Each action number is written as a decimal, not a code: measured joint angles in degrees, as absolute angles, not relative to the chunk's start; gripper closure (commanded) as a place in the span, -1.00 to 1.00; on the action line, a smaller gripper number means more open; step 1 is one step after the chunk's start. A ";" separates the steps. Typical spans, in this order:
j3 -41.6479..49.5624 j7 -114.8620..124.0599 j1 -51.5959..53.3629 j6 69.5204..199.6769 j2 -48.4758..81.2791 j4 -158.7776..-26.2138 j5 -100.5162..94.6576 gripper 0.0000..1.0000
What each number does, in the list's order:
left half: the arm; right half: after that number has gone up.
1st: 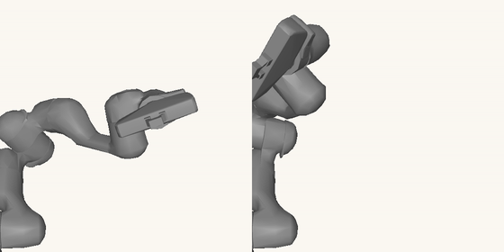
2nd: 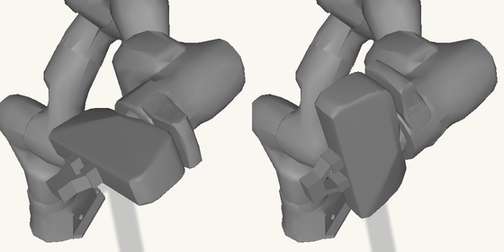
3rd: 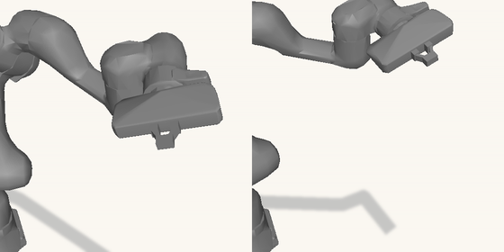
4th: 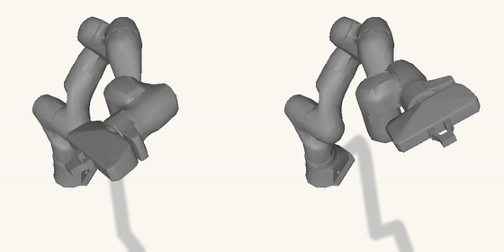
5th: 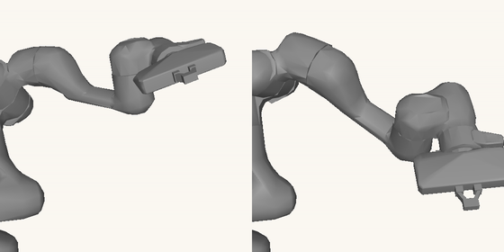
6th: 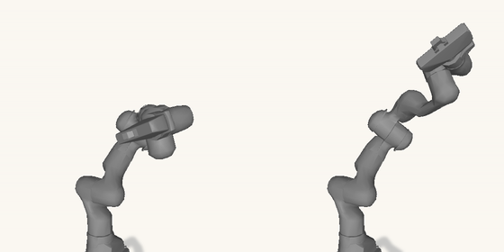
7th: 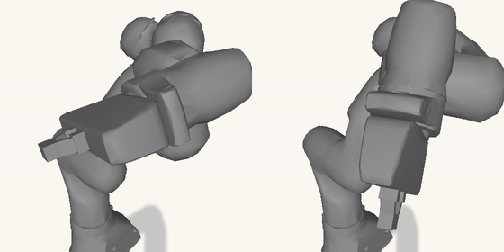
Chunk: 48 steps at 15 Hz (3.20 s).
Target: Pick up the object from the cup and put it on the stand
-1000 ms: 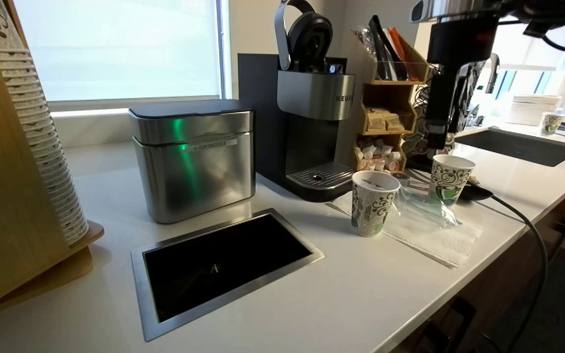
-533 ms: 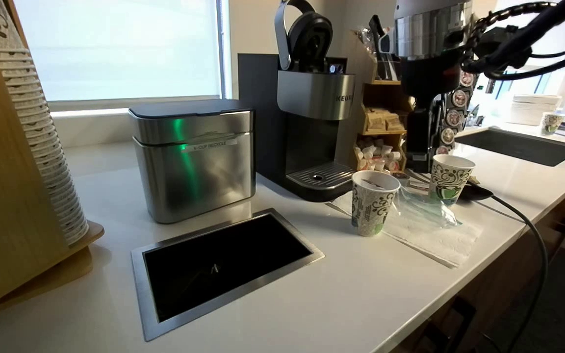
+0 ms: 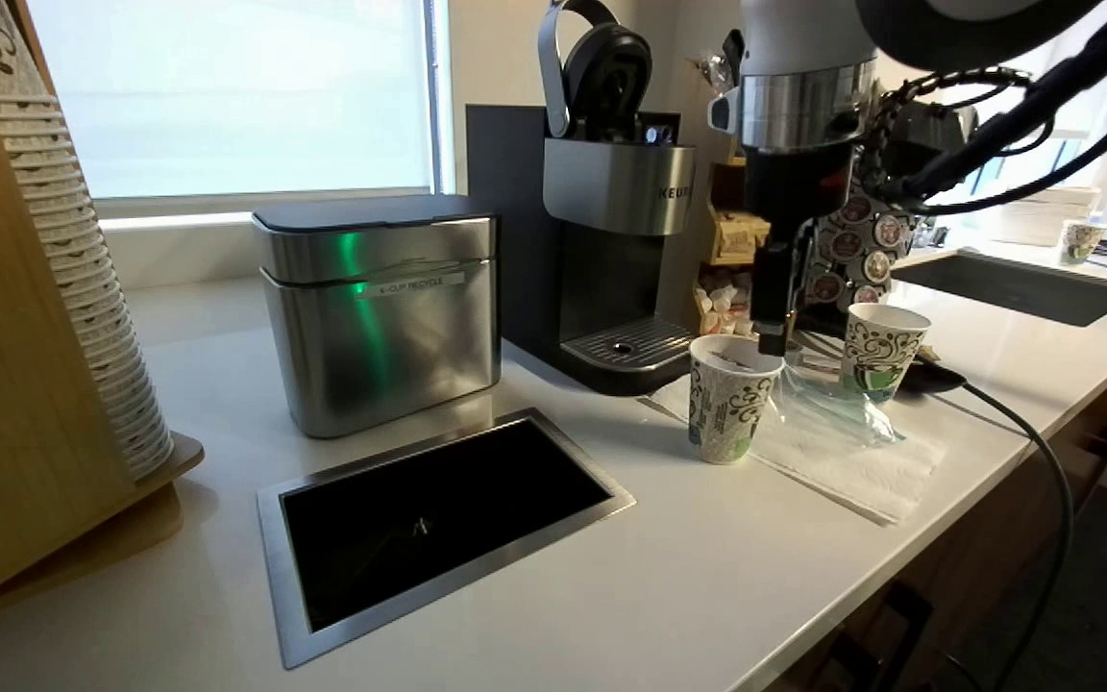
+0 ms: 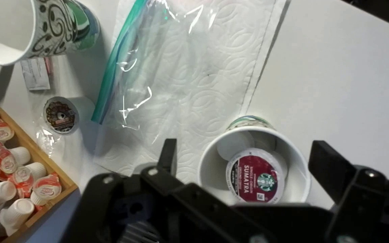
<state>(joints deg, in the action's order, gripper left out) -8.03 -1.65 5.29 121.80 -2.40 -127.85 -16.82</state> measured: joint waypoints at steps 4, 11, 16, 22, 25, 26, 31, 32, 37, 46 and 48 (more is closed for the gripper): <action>-7.83 -1.64 5.29 122.54 -0.43 -127.06 -17.08 -1.00; -7.77 -1.03 5.34 125.12 0.11 -126.39 -17.11 -0.88; -7.78 0.84 5.40 126.18 1.37 -125.70 -18.17 -0.74; -8.02 3.34 6.88 126.40 2.92 -124.67 -21.03 -0.63; -8.11 4.37 7.43 126.40 3.58 -124.39 -22.14 -0.60; -8.11 4.56 7.53 126.40 3.77 -124.37 -22.41 -0.50; -8.10 5.54 7.61 126.40 4.80 -124.09 -23.32 0.23; -8.10 5.61 7.63 126.40 4.95 -123.97 -23.42 0.31; -8.10 6.29 8.08 126.39 5.24 -123.34 -23.74 0.85; -8.12 8.07 8.90 125.79 4.92 -122.83 -24.30 0.98; -8.12 8.49 8.97 125.42 4.72 -122.84 -24.33 0.98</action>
